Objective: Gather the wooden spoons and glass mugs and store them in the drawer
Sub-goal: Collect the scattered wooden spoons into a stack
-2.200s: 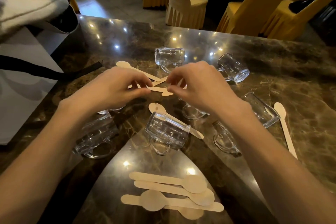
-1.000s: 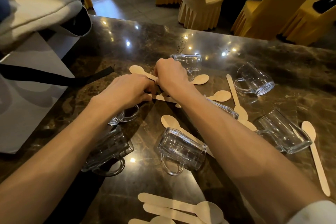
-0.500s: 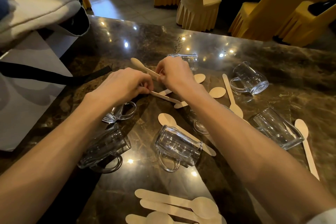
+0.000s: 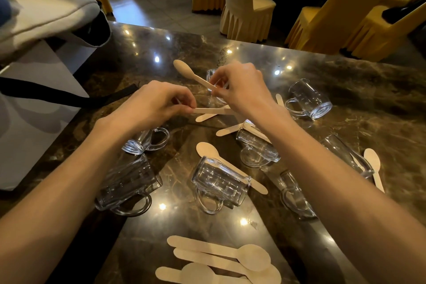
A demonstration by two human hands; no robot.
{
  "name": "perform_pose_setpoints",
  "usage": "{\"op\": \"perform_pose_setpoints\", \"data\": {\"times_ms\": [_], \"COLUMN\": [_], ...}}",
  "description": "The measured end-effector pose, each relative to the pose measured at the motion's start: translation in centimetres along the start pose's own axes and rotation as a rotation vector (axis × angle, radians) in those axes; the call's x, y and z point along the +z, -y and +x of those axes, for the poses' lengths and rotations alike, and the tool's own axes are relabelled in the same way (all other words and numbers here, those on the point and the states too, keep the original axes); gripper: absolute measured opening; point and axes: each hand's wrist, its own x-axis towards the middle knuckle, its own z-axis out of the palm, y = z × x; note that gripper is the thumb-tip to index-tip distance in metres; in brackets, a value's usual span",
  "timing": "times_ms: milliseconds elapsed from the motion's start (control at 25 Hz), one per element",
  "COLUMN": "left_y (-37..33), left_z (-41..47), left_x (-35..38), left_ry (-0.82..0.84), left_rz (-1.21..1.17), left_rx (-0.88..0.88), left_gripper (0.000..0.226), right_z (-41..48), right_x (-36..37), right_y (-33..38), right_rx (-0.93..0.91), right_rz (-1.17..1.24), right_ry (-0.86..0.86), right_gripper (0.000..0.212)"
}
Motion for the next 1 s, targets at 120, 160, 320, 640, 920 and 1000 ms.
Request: {"op": "perform_pose_setpoints", "data": {"times_ms": [120,160,320,640,920,1000], "left_y": [-0.8,-1.2,-2.7,-4.7,-6.3,-6.6], "left_z": [-0.6,-0.8,-1.8,-4.2,-7.4,-8.4], "left_x": [-0.4,-0.6,-1.0,0.3,1.5,1.9], "left_ry": [0.028,0.045,0.141,0.320,0.415,0.437], "left_rz": [-0.124,-0.151,-0.238,-0.336,-0.413,-0.414], "left_rx": [0.046,0.066,0.139,0.137,0.137,0.138], "left_gripper": [0.010,0.013,0.027,0.021,0.021,0.020], "right_z": [-1.3,-1.9,-5.0,-10.4,-14.5,-15.6], "right_x": [-1.6,-2.1,-3.7,-5.9,-6.7,-6.7], "right_y": [0.1,0.1,0.1,-0.5,-0.8,-0.7], "right_rx": [-0.019,-0.027,-0.048,-0.033,-0.029,-0.023], "right_rz": [0.019,0.028,0.027,-0.018,0.019,0.033], "right_ry": [-0.028,-0.035,-0.039,-0.108,-0.062,-0.043], "right_gripper": [0.018,0.018,0.016,0.018,0.017,0.017]}}
